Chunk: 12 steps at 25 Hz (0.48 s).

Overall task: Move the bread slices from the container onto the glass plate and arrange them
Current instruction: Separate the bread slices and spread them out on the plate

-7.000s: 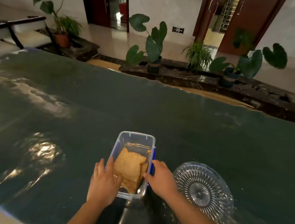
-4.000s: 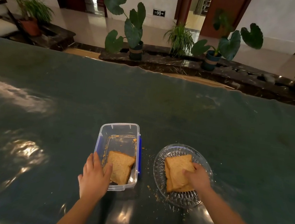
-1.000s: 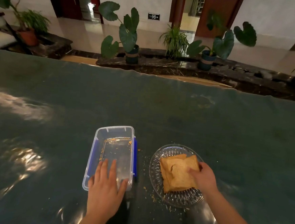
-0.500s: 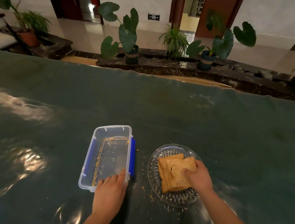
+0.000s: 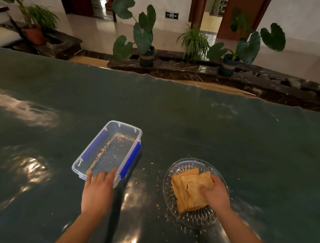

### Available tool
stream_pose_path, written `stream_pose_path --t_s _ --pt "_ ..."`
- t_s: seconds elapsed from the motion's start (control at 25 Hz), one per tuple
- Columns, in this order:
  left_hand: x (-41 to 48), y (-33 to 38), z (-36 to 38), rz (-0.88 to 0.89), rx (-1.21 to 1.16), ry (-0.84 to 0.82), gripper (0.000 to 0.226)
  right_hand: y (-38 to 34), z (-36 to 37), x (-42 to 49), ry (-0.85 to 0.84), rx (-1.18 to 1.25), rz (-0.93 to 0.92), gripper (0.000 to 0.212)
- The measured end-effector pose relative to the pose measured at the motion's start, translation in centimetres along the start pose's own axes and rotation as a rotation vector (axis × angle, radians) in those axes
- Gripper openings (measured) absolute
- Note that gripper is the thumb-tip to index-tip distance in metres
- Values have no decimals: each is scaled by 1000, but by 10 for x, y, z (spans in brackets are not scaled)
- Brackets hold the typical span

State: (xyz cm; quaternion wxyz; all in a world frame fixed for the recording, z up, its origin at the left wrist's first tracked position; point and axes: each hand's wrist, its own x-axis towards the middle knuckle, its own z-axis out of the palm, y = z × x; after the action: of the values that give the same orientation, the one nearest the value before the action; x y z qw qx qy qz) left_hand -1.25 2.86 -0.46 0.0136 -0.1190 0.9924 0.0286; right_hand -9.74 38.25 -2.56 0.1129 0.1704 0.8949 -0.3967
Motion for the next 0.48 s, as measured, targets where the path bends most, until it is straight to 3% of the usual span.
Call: stream_pose_path --t_s 0.12,0.24,0.36,0.48 --pt "-9 14 1 -34 -69 81 66 3 -3 0 0 -1 11 59" --pt "-27 44 2 53 -170 144 67 10 -8 0 3 41 25 55" --pt "-44 95 5 172 -457 -12 56 19 -12 0 -38 73 52 52" --pt "-37 159 1 68 -958 -296 50 21 -18 2 -65 58 63 49"
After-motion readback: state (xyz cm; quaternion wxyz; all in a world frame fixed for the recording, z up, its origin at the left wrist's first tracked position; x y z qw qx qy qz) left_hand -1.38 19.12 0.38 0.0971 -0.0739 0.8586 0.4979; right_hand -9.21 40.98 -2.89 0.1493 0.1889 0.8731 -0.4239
